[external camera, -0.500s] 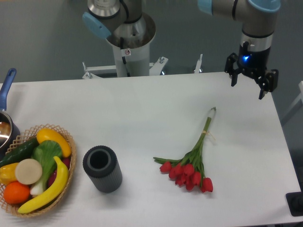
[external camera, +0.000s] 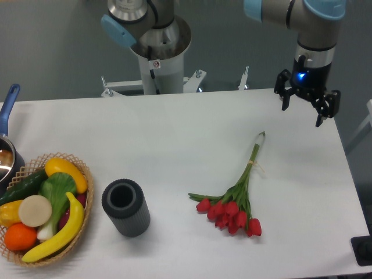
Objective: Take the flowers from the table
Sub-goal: 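Move the open gripper over the tulip stems and descend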
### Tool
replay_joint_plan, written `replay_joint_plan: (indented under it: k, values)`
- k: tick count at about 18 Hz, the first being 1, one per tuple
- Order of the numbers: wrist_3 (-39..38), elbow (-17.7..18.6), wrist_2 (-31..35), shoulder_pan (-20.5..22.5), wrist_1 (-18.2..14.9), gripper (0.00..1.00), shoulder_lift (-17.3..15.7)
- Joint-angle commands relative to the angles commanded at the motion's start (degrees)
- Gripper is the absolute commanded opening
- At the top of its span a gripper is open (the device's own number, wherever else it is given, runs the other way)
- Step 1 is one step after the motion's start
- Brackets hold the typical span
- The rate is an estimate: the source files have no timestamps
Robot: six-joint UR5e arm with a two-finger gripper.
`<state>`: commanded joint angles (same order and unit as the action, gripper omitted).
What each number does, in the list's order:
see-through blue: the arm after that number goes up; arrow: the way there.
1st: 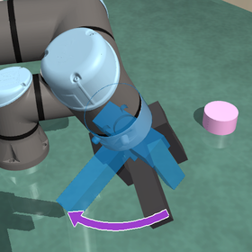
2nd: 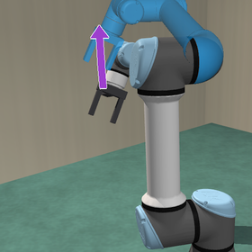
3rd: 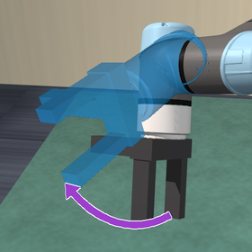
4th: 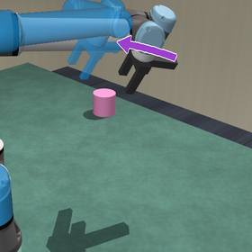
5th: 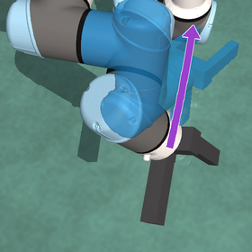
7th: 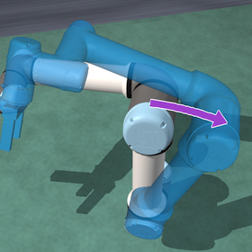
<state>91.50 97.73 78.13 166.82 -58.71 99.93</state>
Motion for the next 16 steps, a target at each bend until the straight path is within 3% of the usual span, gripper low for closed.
replay_joint_plan:
  k: [9,14,16]
  values:
    - [-7.6,2.0,-0.2,-1.6,0.2,1.0,1.6]
    - [-12.9,3.0,-0.1,-5.3,4.2,1.0,4.4]
    - [-15.2,3.3,0.8,-6.2,8.2,1.0,5.7]
